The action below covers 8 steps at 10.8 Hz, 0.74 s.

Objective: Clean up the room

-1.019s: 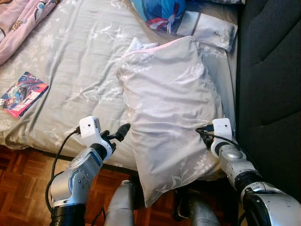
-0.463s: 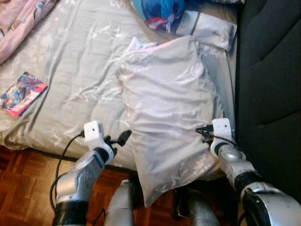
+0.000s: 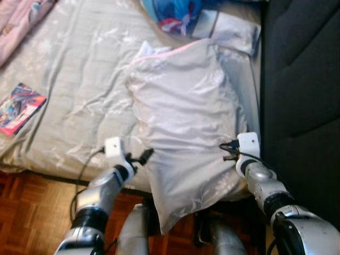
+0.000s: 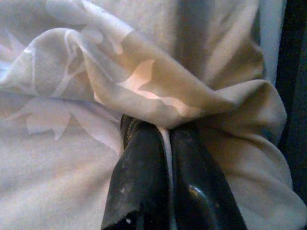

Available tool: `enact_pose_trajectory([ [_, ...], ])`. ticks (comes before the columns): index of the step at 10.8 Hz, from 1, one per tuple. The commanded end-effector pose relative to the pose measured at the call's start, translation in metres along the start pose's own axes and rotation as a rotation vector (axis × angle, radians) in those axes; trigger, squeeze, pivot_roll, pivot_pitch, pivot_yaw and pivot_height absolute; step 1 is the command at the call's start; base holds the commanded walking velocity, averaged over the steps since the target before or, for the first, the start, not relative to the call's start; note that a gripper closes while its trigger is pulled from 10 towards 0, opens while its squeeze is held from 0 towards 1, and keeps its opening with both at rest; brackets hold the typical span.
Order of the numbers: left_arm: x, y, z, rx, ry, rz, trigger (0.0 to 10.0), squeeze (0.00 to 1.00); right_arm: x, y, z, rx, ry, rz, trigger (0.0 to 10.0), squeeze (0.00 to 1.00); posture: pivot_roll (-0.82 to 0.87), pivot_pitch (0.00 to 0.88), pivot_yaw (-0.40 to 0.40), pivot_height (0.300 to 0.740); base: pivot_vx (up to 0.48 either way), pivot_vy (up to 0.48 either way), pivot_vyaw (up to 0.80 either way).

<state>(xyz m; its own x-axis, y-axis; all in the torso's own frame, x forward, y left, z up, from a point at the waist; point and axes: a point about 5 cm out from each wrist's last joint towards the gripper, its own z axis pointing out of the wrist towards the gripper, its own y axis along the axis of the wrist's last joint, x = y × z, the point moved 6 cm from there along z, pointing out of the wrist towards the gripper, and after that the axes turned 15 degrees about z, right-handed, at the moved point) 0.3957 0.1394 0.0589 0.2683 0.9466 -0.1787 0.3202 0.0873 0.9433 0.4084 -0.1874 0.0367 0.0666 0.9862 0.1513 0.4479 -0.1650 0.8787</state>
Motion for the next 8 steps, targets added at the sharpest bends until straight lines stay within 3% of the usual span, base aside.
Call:
enact_pose_trajectory([
  [1,-0.001,-0.028,-0.004,0.077,-0.011,0.002,10.0,0.00,-0.012,-0.050,-0.007,0.145,-0.035,0.028,0.0,0.00,0.15,0.514,-0.013,0.691,0.000,0.000,0.00],
  [5,-0.017,-0.054,0.004,0.152,-0.048,0.006,10.0,0.00,-0.008,-0.043,-0.006,0.125,-0.005,0.021,0.0,0.00,0.06,0.529,-0.047,0.691,0.000,0.000,0.00],
  [8,-0.010,-0.064,0.003,0.175,0.002,0.026,10.0,0.00,-0.009,-0.038,-0.006,0.112,0.021,0.001,0.0,0.00,-0.01,0.548,-0.083,0.691,0.000,0.000,0.00],
])
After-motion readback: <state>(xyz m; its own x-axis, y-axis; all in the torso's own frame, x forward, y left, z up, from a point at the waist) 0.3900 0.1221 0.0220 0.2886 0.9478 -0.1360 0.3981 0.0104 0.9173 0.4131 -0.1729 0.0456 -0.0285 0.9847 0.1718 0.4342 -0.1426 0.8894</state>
